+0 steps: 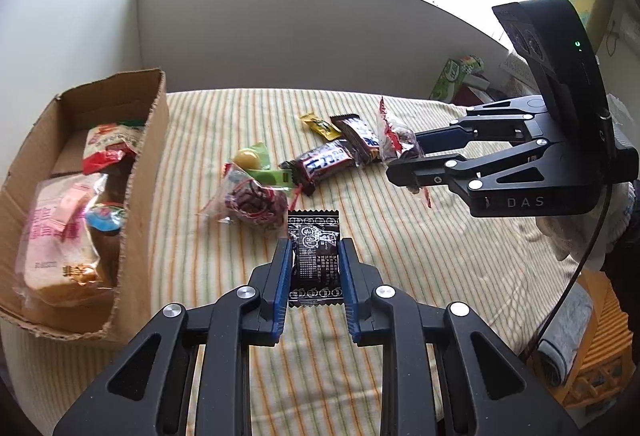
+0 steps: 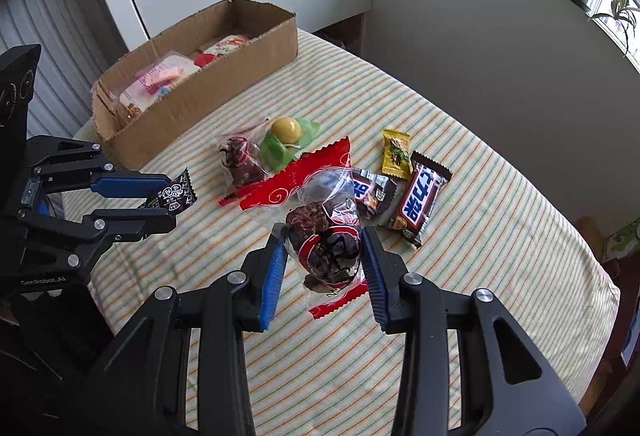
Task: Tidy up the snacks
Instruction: 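Grasp the red-clear chocolate ball bag with right gripper while left grasps black candy packet, then carry both packets into the cardboard box and open both grippers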
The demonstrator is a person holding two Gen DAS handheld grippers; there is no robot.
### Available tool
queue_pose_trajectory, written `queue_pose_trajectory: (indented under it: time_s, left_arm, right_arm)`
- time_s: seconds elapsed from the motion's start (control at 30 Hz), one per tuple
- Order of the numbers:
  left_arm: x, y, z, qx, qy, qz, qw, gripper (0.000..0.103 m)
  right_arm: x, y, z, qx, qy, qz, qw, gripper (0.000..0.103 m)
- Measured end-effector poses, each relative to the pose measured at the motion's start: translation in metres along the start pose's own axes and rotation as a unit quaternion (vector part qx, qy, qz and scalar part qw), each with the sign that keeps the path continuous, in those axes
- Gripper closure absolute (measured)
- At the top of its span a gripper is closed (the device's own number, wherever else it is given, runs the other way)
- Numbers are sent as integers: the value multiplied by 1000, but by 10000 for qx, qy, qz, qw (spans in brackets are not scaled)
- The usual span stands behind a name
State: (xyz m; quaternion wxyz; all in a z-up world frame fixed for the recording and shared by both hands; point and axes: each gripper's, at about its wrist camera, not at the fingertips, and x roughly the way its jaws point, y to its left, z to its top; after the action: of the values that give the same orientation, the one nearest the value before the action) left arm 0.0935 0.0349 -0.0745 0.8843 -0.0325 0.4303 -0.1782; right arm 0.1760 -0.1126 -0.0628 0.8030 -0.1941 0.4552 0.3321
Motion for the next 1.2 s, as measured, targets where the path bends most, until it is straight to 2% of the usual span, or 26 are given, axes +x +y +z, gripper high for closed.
queue_pose_trajectory:
  time_s: [0.23, 0.4, 0.67, 0.9, 1.2]
  left_arm:
    - [-35, 40, 13, -203, -320, 321, 9988, 81]
    - [-53, 81, 24, -534, -505, 531, 9959, 81]
    - [-70, 140, 36, -876, -617, 950, 9897, 81]
    - [-59, 171, 51, -1081, -508, 965, 9881, 81]
    - [-46, 195, 58, -1353, -383, 927, 9857, 81]
  right_arm:
    - [-8, 25, 33, 64, -283, 196, 9994, 65]
    - [-5, 50, 61, 35, -471, 304, 9984, 65]
    - [14, 92, 99, -174, -518, 491, 9973, 65]
    - [32, 121, 122, -355, -471, 615, 9964, 65]
    - [55, 145, 134, -491, -323, 787, 9952, 64]
